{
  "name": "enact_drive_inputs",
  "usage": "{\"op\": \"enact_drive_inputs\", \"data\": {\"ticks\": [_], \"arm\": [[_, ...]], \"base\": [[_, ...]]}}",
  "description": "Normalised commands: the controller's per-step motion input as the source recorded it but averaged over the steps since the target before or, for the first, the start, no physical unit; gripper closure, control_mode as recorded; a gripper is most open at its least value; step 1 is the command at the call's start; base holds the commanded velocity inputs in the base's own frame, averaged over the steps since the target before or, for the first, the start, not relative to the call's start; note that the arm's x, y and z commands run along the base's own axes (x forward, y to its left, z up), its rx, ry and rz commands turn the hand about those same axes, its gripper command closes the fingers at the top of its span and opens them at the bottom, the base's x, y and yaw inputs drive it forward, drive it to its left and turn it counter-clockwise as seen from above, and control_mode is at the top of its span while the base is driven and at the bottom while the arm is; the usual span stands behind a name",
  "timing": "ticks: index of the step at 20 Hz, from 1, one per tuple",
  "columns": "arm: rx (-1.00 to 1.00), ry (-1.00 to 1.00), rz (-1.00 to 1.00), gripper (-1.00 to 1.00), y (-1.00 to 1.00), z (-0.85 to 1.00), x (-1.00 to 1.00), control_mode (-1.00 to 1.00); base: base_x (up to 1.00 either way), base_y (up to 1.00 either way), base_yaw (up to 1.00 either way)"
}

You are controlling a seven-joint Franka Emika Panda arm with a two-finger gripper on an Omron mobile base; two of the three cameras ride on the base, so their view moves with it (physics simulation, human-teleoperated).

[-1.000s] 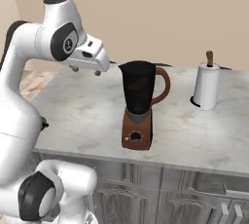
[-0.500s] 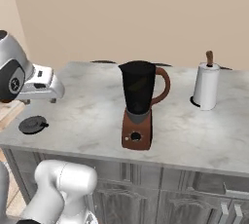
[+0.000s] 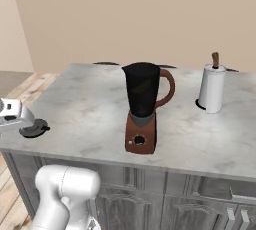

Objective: Grab the onion and lemon wedge from the fridge, place them in the blender, close the lid, and turn on the blender to create a marinade.

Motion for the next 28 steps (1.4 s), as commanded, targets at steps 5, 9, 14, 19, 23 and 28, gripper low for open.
{"op": "enact_drive_inputs", "data": {"ticks": [5, 9, 14, 19, 23, 28], "arm": [[0.07, 0.07, -0.2, -1.0, 0.95, -0.06, 0.61, -1.0], [0.12, 0.11, -0.21, -1.0, 0.79, -0.13, 0.8, -1.0], [-0.01, 0.18, 0.02, -1.0, 0.18, -0.08, 0.46, -1.0], [-0.02, 0.06, 0.0, -1.0, 0.02, -0.46, 0.37, -1.0], [-0.01, 0.0, 0.0, -1.0, 0.06, -0.25, 0.37, -1.0], [0.0, 0.05, -0.03, -1.0, 0.13, -0.35, 0.43, -1.0]], "base": [[0.0, 0.0, 0.0], [0.0, 0.0, 0.0], [0.0, 0.0, 0.0], [0.0, 0.0, 0.0], [0.0, 0.0, 0.0], [0.0, 0.0, 0.0]]}}
